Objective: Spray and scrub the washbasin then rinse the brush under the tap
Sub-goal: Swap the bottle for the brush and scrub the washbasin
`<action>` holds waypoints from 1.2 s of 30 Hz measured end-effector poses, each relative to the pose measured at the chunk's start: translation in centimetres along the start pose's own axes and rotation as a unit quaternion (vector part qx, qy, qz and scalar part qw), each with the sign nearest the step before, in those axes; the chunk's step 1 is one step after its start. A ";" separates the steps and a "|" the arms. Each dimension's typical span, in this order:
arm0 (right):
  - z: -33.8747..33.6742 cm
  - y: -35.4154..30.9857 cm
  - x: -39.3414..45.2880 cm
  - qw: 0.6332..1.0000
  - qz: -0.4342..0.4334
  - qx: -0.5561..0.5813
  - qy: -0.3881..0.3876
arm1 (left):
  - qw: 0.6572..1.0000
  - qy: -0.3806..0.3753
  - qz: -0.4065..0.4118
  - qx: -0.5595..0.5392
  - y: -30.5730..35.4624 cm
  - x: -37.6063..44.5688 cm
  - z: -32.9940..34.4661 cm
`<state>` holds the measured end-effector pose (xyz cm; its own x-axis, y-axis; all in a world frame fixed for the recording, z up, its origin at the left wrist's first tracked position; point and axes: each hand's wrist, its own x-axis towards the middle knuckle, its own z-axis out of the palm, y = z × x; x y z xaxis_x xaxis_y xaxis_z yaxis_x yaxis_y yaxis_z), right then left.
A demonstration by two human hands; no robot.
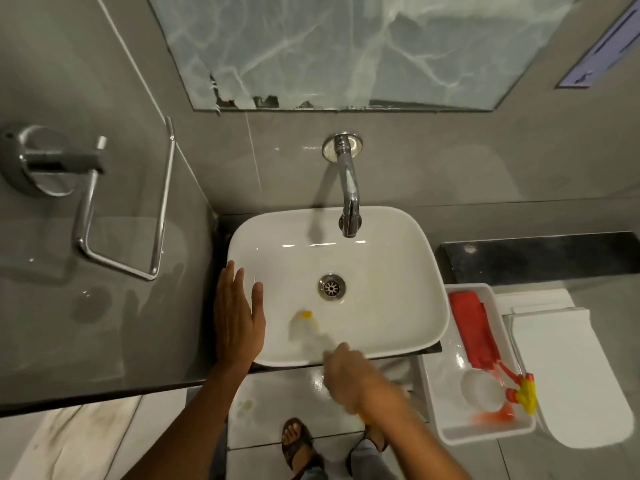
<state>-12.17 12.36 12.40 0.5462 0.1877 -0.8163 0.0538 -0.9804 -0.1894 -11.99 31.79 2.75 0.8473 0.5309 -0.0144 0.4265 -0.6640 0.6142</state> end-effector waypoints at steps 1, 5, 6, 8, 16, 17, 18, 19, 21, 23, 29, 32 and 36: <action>1.0 -1.8 0.0 1.000 -0.022 0.012 -0.008 | 1.000 0.005 -0.001 0.001 0.0 0.0 0.0; 1.3 -7.0 2.6 0.988 0.005 0.132 0.083 | 0.999 0.029 0.026 0.000 -0.1 0.0 0.0; 0.5 -7.1 3.6 0.983 0.011 0.145 0.115 | 0.999 0.028 0.027 -0.003 -0.1 0.0 0.0; -1.9 -6.4 5.8 0.972 0.022 0.172 0.156 | 0.999 0.021 0.024 -0.007 -0.3 0.0 0.1; -8.8 6.5 7.4 0.951 0.161 0.158 0.212 | 1.000 0.008 0.019 -0.012 0.0 0.0 -0.1; -8.5 8.0 6.5 0.954 0.171 0.140 0.202 | 1.000 0.005 0.016 -0.012 0.0 0.0 -0.2; -7.9 9.1 5.6 0.958 0.177 0.118 0.193 | 1.000 0.003 0.013 -0.013 0.0 0.0 -0.3; -7.0 9.7 4.7 0.961 0.179 0.102 0.187 | 1.000 0.000 0.011 -0.014 0.0 0.0 -0.3; -4.6 10.2 3.2 0.966 0.174 0.087 0.173 | 1.000 -0.005 0.007 -0.014 0.2 0.0 -0.3; -2.8 9.9 1.9 0.969 0.169 0.090 0.157 | 1.000 -0.007 0.001 -0.014 0.1 -0.1 -0.4; -0.9 5.1 0.4 0.996 0.062 -0.042 0.054 | 0.999 -0.015 -0.013 -0.037 0.0 -0.2 -0.5; 0.5 0.0 0.3 0.998 -0.010 -0.062 0.017 | 0.999 -0.011 -0.015 -0.032 0.0 -0.2 -0.3; 1.3 -6.7 2.3 0.998 -0.021 0.056 0.035 | 1.000 -0.007 -0.019 -0.022 -0.2 -0.4 0.0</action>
<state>-12.37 19.41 11.11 0.6025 0.2193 -0.7674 -0.0142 -0.9584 -0.2851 -12.44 31.74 2.62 0.8357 0.5470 -0.0488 0.4435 -0.6198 0.6474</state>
